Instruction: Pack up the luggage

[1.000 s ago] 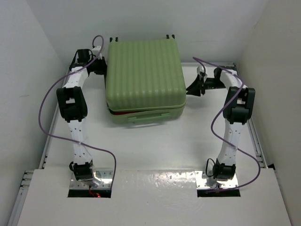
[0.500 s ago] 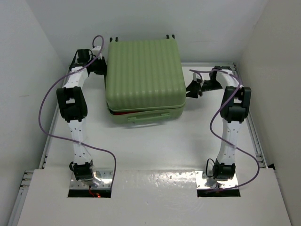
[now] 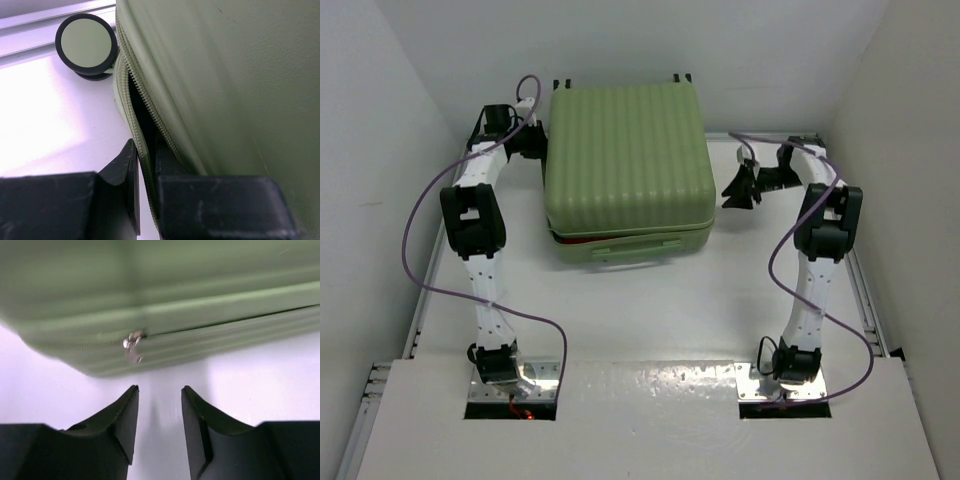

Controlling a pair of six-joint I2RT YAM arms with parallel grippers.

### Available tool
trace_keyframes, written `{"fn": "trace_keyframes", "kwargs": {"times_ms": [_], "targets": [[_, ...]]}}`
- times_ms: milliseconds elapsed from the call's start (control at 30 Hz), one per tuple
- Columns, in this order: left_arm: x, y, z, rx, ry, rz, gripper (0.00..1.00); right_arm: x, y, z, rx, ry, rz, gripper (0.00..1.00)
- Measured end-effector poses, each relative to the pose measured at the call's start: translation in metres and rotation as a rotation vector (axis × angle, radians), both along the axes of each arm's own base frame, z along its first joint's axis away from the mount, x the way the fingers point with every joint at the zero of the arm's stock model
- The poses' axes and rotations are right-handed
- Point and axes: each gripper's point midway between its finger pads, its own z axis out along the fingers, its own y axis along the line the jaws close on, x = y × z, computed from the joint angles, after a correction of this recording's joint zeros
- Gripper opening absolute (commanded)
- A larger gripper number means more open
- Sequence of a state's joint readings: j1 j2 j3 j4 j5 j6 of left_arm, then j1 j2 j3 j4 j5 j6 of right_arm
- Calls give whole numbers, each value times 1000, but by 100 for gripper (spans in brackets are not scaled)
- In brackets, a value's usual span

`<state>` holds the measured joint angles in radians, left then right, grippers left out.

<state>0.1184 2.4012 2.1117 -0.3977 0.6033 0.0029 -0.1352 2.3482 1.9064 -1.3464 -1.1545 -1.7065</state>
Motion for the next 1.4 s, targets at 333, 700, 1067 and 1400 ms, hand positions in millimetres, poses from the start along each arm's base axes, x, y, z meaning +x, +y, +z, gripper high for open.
{"fn": "trace_keyframes", "kwargs": {"times_ms": [333,700,1067,1400], "targets": [[-1,1,1,0,-19,3,0,-15,12,138,21,593,-584,37],[0,0,4,-24,-58,26,0,-17,9,172,61,867,-1054,32],[0,0,5,-38,-57,38,1,-67,26,171,-19,619,-1124,41],[0,-1,4,-24,-62,29,4,-66,1,71,-43,465,-1159,36]]}}
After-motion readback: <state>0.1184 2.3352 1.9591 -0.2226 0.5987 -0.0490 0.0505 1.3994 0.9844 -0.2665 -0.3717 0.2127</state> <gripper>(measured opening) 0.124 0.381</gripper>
